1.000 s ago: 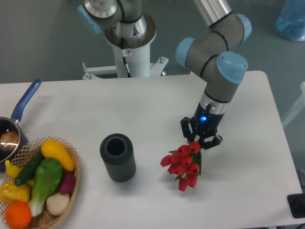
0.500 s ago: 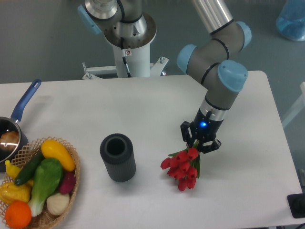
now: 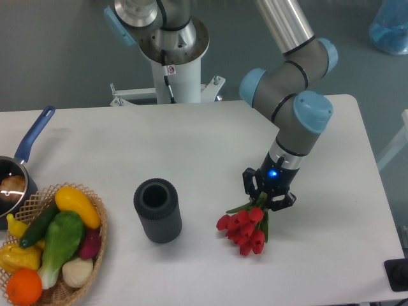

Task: Place the flowers on the table
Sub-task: 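Open the gripper to release the tulips onto the table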

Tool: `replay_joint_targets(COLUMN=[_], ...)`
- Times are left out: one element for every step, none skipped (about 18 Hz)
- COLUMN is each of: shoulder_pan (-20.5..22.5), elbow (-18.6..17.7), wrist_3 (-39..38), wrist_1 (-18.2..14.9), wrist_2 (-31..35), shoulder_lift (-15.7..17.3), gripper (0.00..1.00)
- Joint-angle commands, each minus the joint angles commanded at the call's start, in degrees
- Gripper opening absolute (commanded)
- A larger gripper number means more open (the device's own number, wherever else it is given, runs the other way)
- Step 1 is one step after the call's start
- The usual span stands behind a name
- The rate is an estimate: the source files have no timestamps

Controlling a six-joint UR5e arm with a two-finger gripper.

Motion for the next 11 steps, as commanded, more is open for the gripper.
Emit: replay_joint_targets(shoulder_pan=[0.0, 0.0, 0.0, 0.09, 0.17, 0.26, 0.7, 1.66, 2.54, 2.72, 3.51], elbow=[0.09, 0.26, 0.44, 0.53, 0.62, 0.62, 0.7, 0.7, 0.7, 0.62, 0.62], wrist_3=[0.0, 0.0, 0.0, 0.0, -0.17, -0.18, -0.18, -0.26, -0.7, -0.79, -0.79], wrist_1=[0.0, 0.0, 0.0, 0.09, 0.09, 0.09, 0.09, 0.0, 0.0, 0.0, -0.09], wrist_2=[0.0, 0.0, 0.09, 0.0, 0.17, 0.78, 2.1, 3.59, 4.13, 4.3, 4.39], shoulder_lift=[0.0, 0.0, -0.09, -0.09, 0.09, 0.26, 0.52, 1.14, 1.84, 1.85, 1.85], gripper=[0.54, 0.66, 0.76, 0.9, 1.0, 1.0, 1.0, 1.0, 1.0, 1.0, 1.0])
